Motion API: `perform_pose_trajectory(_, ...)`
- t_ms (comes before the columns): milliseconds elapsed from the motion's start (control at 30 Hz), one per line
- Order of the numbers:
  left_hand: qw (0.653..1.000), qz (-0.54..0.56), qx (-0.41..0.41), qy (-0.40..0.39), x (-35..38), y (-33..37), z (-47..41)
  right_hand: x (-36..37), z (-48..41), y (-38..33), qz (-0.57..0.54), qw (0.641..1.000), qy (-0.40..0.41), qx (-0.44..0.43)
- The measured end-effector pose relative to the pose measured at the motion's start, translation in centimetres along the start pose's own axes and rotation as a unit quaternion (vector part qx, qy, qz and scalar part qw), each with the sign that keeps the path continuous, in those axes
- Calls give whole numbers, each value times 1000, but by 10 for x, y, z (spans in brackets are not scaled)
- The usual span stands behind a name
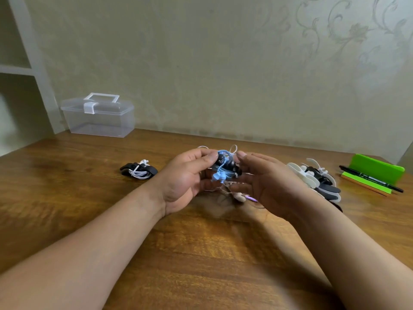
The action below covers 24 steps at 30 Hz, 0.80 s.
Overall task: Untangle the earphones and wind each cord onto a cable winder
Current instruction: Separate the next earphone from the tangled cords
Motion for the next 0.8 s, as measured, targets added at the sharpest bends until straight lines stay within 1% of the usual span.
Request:
perform_pose_trajectory(67,999,27,2,26,-9,7,-3,-2,-2,0,0,998,54,-42)
perform_pose_trajectory(100,997,45,12,55,-18,14,-5,-2,-4,0,6,995,78,-63)
perform_pose_trajectory(167,988,64,35,137,-39,26,-11,-5,-5,1,39,989,104,-95)
perform_pose_trajectory(200,979,42,54,192,-54,33,-14,-4,-6,2,52,988,107,-102)
perform_pose_trajectory(233,964,-8,78,255,-69,37,-17,-5,-7,3,58,987,109,-106)
perform_pose_trajectory(300,910,-150,135,362,-97,43,-19,-5,-9,5,62,986,114,-109)
perform_pose_trajectory(333,884,-202,156,391,-107,45,-18,-5,-9,5,63,985,115,-109)
perform_pose_trajectory(400,853,-273,167,412,-121,46,-16,-2,-10,6,65,986,111,-106)
perform_pose_trajectory(500,796,-403,140,429,-136,38,-17,-3,-11,6,75,985,111,-107)
perform_pose_trajectory(567,760,-457,136,442,-136,34,-16,-7,-13,5,76,984,119,-109)
perform_pose_trajectory(633,721,-500,161,452,-131,36,-14,-9,-14,5,79,982,131,-113)
perform_pose_trajectory(700,698,-512,211,454,-120,41,-10,-12,-16,5,80,980,140,-119)
perform_pose_trajectory(800,686,-512,273,439,-101,42,-7,-15,-18,6,81,978,148,-121)
Point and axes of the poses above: each hand's wrist, its own z-axis away from the middle knuckle, its own x-axis out of the palm, y = z × x, the point moved 2 cm from there along -z, towards the middle knuckle, and after that the axes turned 14 degrees about y, right-handed, at the moved point
